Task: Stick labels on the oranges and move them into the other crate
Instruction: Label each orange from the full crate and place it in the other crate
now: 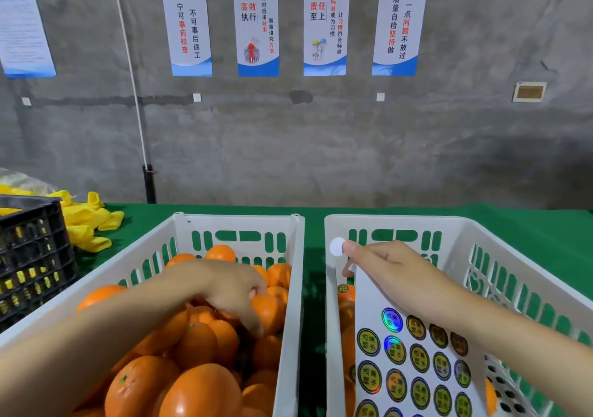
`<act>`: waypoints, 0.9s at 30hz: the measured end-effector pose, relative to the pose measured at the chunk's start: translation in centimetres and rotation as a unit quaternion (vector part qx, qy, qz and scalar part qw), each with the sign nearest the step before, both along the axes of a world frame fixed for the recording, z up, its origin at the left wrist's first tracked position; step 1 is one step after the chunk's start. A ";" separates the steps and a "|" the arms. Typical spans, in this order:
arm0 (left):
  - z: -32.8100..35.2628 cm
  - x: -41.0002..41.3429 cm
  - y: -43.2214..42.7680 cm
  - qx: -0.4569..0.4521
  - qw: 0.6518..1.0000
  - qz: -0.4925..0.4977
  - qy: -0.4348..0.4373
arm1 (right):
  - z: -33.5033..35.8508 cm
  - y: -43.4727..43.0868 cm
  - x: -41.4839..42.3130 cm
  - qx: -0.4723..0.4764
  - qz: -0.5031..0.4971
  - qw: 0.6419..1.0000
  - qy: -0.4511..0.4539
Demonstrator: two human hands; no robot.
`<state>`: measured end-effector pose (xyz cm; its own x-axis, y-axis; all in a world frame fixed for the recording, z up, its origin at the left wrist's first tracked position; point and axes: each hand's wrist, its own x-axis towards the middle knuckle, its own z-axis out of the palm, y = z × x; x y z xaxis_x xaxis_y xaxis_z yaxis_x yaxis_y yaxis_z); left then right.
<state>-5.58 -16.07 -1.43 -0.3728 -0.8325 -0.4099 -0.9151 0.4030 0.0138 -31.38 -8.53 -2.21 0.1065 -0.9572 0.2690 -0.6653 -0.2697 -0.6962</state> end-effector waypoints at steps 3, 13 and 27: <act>0.1 0.3 -1.5 -0.184 0.975 0.035 0.115 | 0.2 0.0 -0.1 -0.034 -0.024 0.999 0.010; 0.3 -3.5 1.6 -0.387 0.842 -0.074 0.369 | 0.3 0.1 -0.4 -0.099 -0.118 0.985 0.078; -0.9 -3.6 1.5 -0.325 0.886 -0.135 0.302 | 1.1 0.8 0.0 -0.172 -0.099 0.976 0.089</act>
